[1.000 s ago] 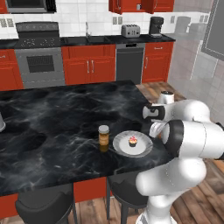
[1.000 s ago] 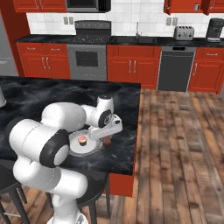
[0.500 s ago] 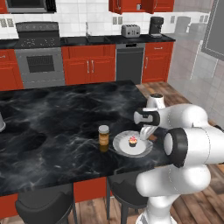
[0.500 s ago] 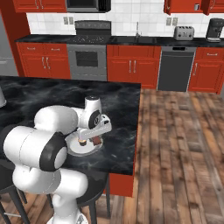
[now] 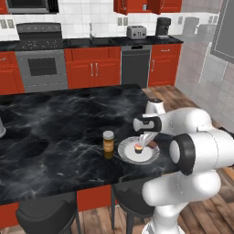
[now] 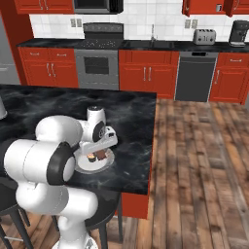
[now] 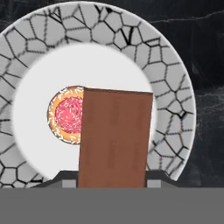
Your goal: Take the cinnamon bottle from the cabinet and place it on the dining table, next to the plate with the cupcake. Then take the chocolate from the dining counter and place it on the cupcake plate.
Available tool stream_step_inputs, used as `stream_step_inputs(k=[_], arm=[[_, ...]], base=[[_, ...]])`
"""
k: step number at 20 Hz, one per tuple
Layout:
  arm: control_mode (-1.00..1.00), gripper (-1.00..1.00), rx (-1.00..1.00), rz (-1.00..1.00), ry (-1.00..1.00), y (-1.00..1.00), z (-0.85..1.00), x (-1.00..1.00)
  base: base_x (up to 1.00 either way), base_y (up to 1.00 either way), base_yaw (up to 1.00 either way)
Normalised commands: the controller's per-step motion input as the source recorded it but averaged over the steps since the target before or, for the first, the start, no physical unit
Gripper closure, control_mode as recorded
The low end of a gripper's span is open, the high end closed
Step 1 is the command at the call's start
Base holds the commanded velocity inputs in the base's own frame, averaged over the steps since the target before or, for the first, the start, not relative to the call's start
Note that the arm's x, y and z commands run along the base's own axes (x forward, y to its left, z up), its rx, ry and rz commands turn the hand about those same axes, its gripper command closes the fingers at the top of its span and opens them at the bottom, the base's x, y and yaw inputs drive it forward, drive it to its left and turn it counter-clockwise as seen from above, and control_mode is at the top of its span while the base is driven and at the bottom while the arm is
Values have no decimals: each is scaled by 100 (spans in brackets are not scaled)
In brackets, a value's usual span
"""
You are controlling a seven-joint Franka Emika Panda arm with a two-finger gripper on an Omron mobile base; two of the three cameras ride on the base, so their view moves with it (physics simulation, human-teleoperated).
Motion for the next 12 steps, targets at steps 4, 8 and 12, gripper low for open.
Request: stream_step_inputs(k=[4,8,12], arm=[[-100,-100,0,0,0,5,0,13],[-100,-100,0,0,0,0,0,1],[-100,-100,0,0,0,-2,3,0]], base=[[0,0,0],[0,0,0],[0,0,0]])
